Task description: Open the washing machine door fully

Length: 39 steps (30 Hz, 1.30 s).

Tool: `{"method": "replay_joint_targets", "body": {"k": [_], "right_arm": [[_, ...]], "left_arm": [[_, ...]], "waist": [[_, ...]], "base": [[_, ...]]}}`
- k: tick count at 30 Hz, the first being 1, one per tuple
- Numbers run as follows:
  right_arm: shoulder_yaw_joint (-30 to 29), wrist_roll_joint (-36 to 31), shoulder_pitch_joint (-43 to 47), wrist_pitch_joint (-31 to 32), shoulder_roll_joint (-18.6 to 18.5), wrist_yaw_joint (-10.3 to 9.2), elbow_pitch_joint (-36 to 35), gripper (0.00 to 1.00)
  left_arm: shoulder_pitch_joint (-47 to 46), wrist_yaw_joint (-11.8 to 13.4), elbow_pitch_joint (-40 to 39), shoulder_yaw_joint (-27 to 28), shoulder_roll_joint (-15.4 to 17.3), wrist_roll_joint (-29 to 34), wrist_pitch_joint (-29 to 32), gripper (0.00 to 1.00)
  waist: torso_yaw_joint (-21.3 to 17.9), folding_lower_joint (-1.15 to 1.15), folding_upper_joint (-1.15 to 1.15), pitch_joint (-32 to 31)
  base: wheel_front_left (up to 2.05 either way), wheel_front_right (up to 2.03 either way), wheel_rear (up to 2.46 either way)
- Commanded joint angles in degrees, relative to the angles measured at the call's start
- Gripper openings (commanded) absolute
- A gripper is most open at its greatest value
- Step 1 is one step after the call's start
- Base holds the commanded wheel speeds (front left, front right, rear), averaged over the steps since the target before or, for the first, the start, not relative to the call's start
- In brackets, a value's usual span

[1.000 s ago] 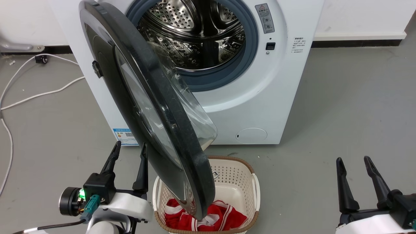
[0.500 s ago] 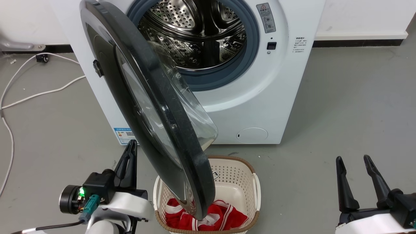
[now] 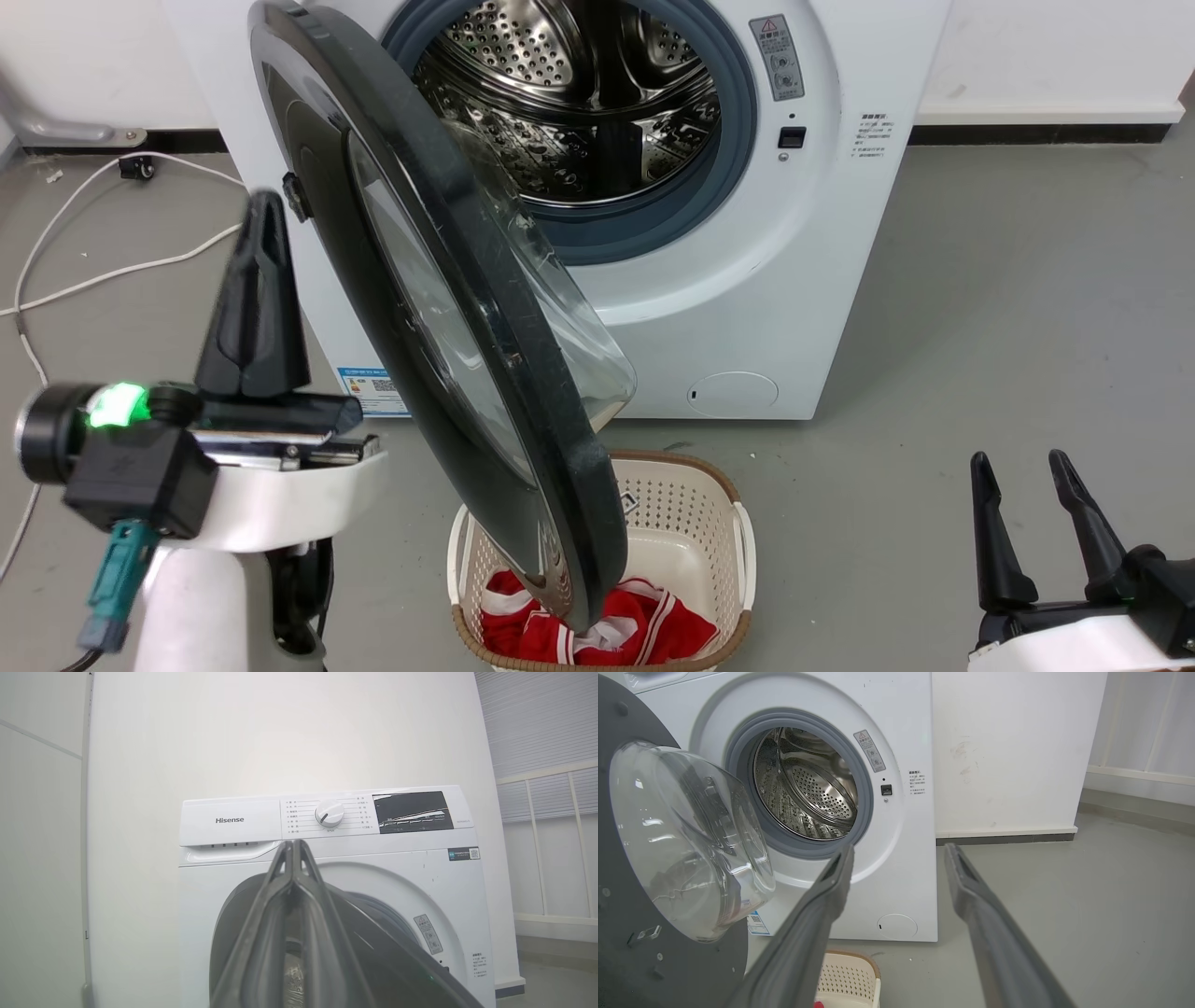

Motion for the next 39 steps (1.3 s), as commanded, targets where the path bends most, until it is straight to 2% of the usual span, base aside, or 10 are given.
{"method": "replay_joint_targets", "body": {"k": [1, 6, 12, 14, 18, 25, 33, 39], "right_arm": [[-0.15, 0.6, 0.81, -0.02, 0.17, -0.04, 0.25, 1.0], [-0.57, 0.88, 0.8, -0.35, 0.17, -0.03, 0.56, 1.0], [-0.77, 1.18, 0.54, -0.37, 0.17, -0.04, 1.04, 1.0], [-0.93, 1.28, 0.52, -0.36, 0.16, -0.04, 1.05, 1.0], [-1.37, 1.34, 0.54, -0.15, 0.16, -0.04, 1.18, 1.0], [-1.29, 1.1, 0.69, 0.56, 0.16, -0.04, 1.41, 1.0], [-0.93, 1.59, 0.61, 0.9, 0.15, -0.04, 1.8, 1.0], [-0.43, 1.83, -0.26, 0.72, 0.15, -0.04, 2.54, 1.0]], "left_arm": [[-1.3, 0.32, -2.69, -0.13, 0.36, 0.7, -0.09, 0.0], [-4.12, 0.2, -10.82, -1.87, 0.39, 1.09, 0.38, 0.0], [-3.64, -0.95, -16.69, -10.52, 0.03, -1.14, 4.52, 0.0], [-3.27, -1.08, -17.04, -12.48, -0.03, -1.79, 5.55, 0.0], [-0.44, -1.5, -16.44, -20.48, -0.26, -5.09, 10.43, 0.0], [8.49, -1.73, -13.36, -29.82, 0.83, -9.75, 18.43, 0.0], [17.58, 1.46, -9.8, -30.42, 3.11, -11.2, 23.7, 0.0], [16.21, 1.7, -4.53, -30.46, 3.46, -9.7, 21.49, 0.0]], "waist": [[0.01, 0.0, 0.0, -0.07], [-0.07, 0.0, 0.0, -0.15], [-0.42, 0.0, 0.0, -0.22], [-0.42, 0.0, 0.0, -0.17], [-0.36, 0.0, 0.0, -0.12], [-0.24, 0.0, 0.0, -0.14], [0.07, 0.0, 0.0, 0.42], [0.14, 0.0, 0.0, 1.05]], "base": [[0.0, 0.0, 0.0], [0.0, 0.0, 0.0], [0.0, 0.0, 0.0], [0.0, 0.0, 0.0], [0.0, 0.0, 0.0], [0.0, 0.0, 0.0], [0.0, 0.0, 0.0], [0.0, 0.0, 0.0]]}}
